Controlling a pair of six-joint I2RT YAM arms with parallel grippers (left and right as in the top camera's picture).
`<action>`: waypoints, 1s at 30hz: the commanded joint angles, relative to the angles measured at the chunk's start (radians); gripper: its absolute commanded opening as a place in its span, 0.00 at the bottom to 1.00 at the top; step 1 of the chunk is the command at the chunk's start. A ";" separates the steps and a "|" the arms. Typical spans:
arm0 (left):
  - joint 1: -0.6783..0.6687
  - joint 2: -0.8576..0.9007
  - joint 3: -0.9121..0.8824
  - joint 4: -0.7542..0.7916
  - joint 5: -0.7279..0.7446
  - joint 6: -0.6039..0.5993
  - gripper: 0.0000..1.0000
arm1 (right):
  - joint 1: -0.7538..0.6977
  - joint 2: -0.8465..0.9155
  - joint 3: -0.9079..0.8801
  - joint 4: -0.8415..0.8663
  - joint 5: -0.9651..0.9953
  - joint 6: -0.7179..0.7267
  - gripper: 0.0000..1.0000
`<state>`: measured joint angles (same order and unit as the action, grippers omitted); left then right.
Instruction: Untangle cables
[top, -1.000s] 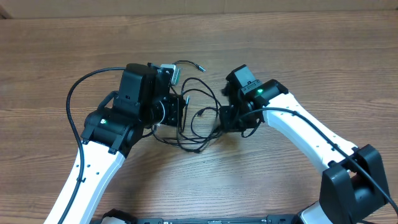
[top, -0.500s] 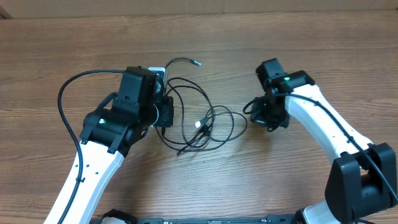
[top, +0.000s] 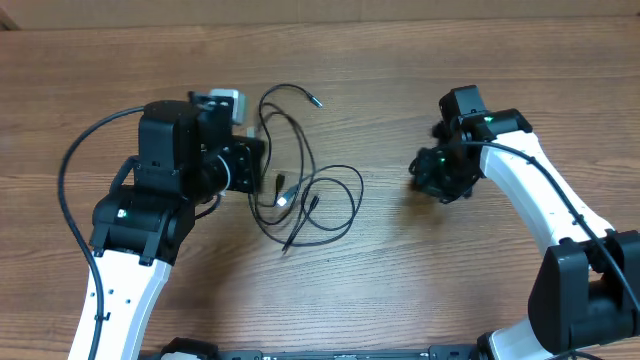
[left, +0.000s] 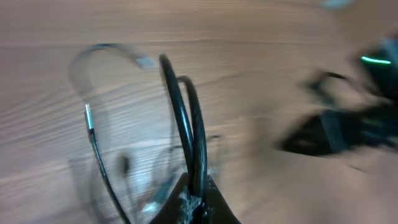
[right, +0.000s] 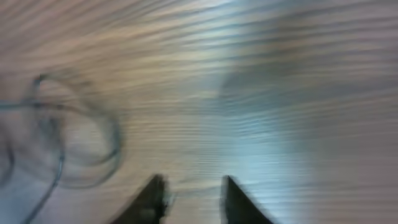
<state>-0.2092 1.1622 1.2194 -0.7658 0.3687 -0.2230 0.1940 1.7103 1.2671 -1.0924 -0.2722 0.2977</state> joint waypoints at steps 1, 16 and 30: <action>0.000 -0.013 0.023 0.039 0.383 0.118 0.04 | 0.025 0.003 0.002 0.030 -0.273 -0.196 0.41; 0.002 -0.013 0.023 0.178 0.601 0.159 0.04 | 0.043 0.003 0.002 0.101 -0.201 -0.198 0.63; 0.067 -0.020 0.024 0.556 0.573 -0.028 0.04 | 0.138 0.003 0.002 -0.026 -0.169 -0.198 0.58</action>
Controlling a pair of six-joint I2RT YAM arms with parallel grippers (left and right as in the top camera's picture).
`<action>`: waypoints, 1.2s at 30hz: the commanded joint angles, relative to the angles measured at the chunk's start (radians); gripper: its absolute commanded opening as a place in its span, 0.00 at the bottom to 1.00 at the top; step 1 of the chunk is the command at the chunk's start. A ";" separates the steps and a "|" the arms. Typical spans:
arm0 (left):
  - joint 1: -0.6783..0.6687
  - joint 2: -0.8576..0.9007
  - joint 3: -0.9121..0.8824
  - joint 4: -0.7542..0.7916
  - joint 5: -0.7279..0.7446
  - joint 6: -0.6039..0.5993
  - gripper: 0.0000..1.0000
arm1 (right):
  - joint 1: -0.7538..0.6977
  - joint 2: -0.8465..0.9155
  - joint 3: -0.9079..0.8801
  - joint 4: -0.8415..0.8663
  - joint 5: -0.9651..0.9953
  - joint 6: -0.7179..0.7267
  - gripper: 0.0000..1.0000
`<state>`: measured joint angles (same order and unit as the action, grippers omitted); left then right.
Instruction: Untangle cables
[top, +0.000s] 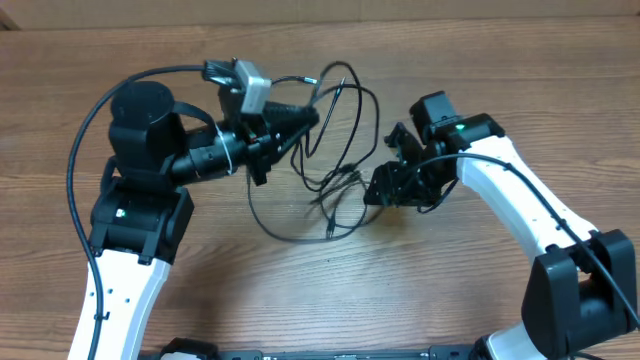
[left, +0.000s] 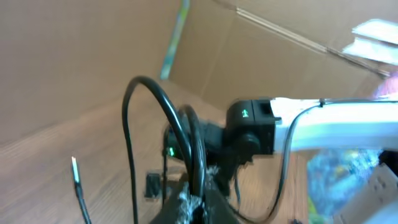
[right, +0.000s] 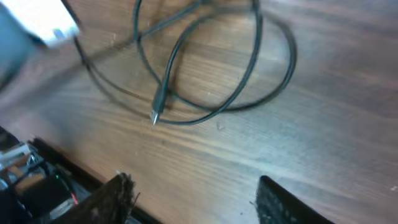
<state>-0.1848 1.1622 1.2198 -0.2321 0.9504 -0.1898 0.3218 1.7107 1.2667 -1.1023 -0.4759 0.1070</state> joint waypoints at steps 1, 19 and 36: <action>0.060 -0.020 0.024 0.018 -0.021 -0.061 0.04 | 0.010 0.003 0.002 -0.029 0.061 -0.007 0.54; 0.106 0.058 0.022 -0.755 -0.552 0.161 0.43 | -0.003 0.003 0.002 0.118 -0.065 0.041 0.78; 0.106 0.138 0.021 -0.789 -0.621 0.160 0.41 | 0.124 0.003 0.002 0.116 0.039 0.068 0.74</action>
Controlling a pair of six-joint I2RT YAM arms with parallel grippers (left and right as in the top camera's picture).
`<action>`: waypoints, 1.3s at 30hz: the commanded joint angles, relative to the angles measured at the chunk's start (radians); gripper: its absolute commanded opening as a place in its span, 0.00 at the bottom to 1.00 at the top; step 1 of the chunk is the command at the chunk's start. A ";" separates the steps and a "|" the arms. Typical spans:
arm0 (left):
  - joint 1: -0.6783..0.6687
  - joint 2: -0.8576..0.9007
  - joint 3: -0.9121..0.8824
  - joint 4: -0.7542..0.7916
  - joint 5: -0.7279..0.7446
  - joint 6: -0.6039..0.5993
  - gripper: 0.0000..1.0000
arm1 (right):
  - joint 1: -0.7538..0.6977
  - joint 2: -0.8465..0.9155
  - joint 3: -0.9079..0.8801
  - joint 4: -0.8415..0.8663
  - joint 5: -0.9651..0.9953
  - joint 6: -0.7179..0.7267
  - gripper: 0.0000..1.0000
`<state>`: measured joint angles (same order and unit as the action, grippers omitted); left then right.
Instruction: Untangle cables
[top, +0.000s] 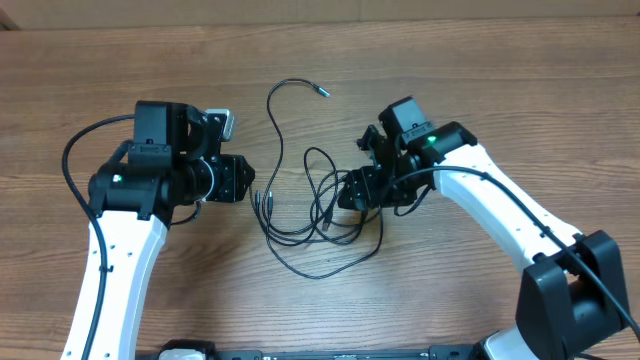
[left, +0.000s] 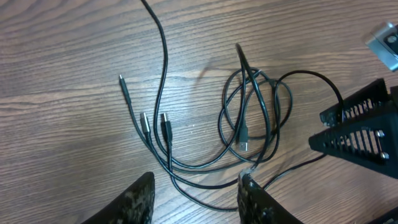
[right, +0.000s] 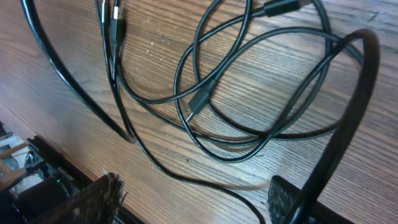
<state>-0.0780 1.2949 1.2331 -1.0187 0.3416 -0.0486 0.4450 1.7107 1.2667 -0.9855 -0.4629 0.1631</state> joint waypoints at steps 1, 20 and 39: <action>-0.001 0.005 0.008 -0.002 -0.011 0.019 0.41 | 0.001 0.003 0.002 -0.010 0.049 0.012 0.73; -0.001 0.006 0.008 -0.017 -0.009 0.019 0.41 | 0.001 0.003 0.002 -0.071 0.197 0.047 0.04; -0.001 0.006 0.008 -0.021 -0.009 0.019 0.40 | -0.157 -0.142 0.507 -0.229 0.326 0.111 0.04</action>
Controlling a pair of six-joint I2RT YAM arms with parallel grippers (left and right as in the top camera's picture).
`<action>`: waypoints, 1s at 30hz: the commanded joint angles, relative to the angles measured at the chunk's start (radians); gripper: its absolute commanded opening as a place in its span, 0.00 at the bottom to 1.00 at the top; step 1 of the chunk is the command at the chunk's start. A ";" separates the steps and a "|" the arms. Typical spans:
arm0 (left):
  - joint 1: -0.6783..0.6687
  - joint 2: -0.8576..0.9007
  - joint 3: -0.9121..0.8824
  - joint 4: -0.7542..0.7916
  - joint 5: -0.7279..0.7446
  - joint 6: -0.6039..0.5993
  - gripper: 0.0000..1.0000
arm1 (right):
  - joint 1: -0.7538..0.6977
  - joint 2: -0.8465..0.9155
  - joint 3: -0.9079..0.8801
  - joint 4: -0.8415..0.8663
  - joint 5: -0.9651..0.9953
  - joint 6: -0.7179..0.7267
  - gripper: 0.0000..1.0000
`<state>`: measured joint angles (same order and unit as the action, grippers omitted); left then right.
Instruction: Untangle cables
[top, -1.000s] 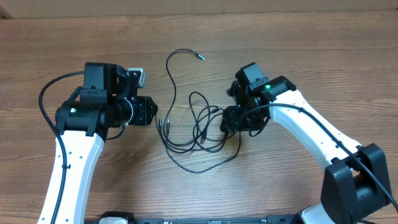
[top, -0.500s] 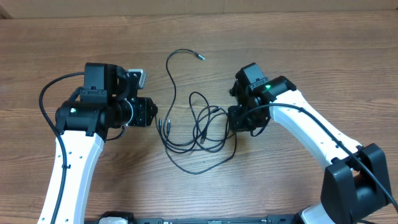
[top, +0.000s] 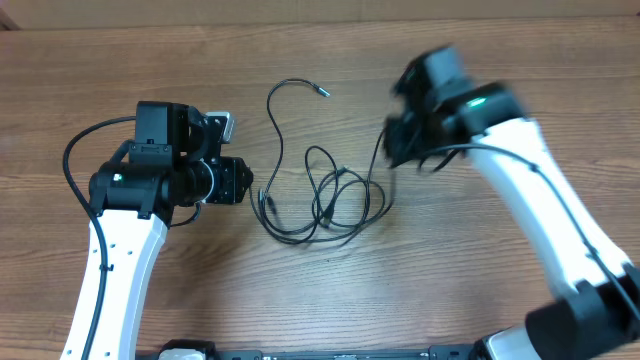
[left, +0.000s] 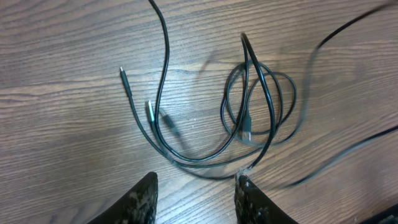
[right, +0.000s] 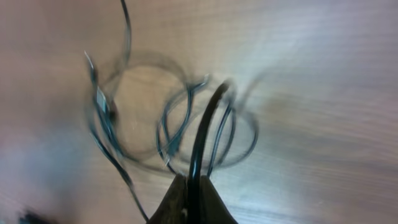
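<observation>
Thin black cables lie in a loose tangle on the wooden table, loops and plug ends overlapping; one long strand runs up to a free tip. My left gripper is open, just left of the tangle, nothing between its fingers. My right gripper is shut on a black cable strand and held above the tangle's right side, blurred by motion. The held strand rises from the pile toward the right gripper.
A brown cardboard wall runs along the table's far edge. The left arm's own black cable loops out at the left.
My right gripper was low at the tangle's right edge with open fingers around a strand; now it is shut on that strand and raised up and to the right. The left gripper stays open and still.
My left gripper was shut on cable strands at the tangle's left, the right gripper open and apart. Then the left held the cables lifted high while the right came close. Then the left was open, cables on the table, the right low at them. Now the right holds a strand up.
</observation>
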<state>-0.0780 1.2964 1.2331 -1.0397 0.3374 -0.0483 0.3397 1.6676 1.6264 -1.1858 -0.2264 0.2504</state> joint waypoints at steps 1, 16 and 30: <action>-0.001 0.004 0.008 0.000 -0.005 0.019 0.40 | -0.072 -0.109 0.197 -0.047 0.107 0.024 0.04; -0.001 0.005 0.008 0.000 -0.005 0.019 0.40 | -0.441 -0.211 0.390 -0.180 0.374 0.024 0.04; -0.001 0.005 0.008 -0.001 -0.005 0.018 0.39 | -0.645 -0.183 0.390 -0.257 0.472 0.224 0.04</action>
<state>-0.0780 1.2964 1.2331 -1.0405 0.3359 -0.0483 -0.2649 1.4899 2.0083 -1.4399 0.1707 0.3672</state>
